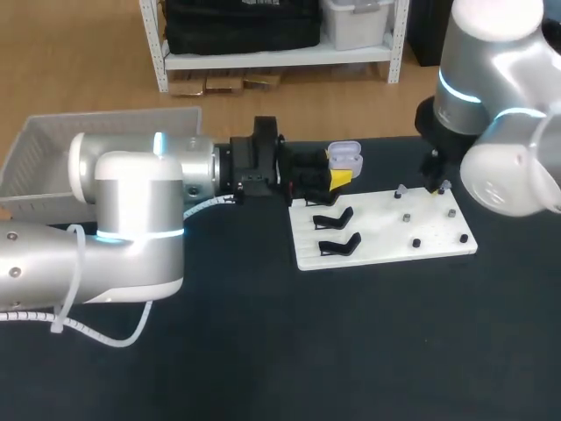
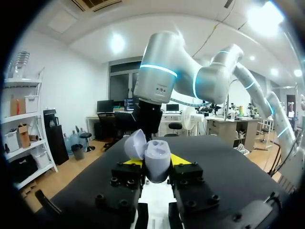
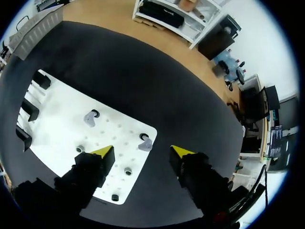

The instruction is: Pick up each earbud case from the left stands, insert the matching earbuds, close the lid, and place the case in the box.

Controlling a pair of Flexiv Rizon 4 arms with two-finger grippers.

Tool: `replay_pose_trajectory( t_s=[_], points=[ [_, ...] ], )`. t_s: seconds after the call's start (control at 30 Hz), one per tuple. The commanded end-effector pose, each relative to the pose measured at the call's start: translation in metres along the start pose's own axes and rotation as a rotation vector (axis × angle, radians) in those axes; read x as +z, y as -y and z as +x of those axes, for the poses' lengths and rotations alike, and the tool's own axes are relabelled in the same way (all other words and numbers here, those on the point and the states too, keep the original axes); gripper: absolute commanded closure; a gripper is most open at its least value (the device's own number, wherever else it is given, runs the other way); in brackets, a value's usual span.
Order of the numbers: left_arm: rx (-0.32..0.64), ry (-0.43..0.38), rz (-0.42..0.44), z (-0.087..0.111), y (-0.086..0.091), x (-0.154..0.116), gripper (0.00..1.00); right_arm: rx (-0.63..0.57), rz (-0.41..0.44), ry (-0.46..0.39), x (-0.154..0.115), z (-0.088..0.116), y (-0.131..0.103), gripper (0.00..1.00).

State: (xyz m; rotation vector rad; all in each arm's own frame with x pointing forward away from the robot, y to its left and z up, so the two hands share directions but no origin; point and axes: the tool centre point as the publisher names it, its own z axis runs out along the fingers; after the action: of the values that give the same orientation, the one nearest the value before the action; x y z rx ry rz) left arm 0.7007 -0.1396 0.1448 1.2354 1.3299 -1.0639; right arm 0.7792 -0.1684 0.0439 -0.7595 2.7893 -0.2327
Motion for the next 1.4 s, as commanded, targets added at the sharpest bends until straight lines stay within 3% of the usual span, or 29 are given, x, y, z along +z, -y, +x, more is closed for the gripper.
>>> replay_pose_trajectory(
  t_s=[0.03, 0.17, 0.3, 0.6, 0.8, 1.4],
  points=[
    [0.004, 0.008, -0.007, 0.002, 0.001, 0.000, 1.00, -0.010, -0.017, -0.018, 0.001, -0.006, 0.003, 0.51],
    [0.004, 0.008, -0.007, 0.002, 0.001, 0.000, 1.00, -0.015, -0.026, -0.026, 0.002, -0.005, 0.002, 0.53],
    [0.004, 0.008, -0.007, 0.002, 0.001, 0.000, 1.00, -0.015, -0.026, -0.031, 0.003, -0.003, 0.002, 0.43],
    [0.004, 0.008, -0.007, 0.002, 0.001, 0.000, 1.00, 0.002, -0.054, -0.042, 0.011, 0.004, 0.003, 0.52],
    [0.004, 0.008, -0.007, 0.002, 0.001, 0.000, 1.00, 0.005, -0.054, -0.042, 0.014, 0.004, 0.004, 0.50],
    [0.004, 0.008, -0.007, 0.002, 0.001, 0.000, 1.00, 0.030, -0.053, -0.044, 0.019, -0.001, 0.002, 0.57]
  ],
)
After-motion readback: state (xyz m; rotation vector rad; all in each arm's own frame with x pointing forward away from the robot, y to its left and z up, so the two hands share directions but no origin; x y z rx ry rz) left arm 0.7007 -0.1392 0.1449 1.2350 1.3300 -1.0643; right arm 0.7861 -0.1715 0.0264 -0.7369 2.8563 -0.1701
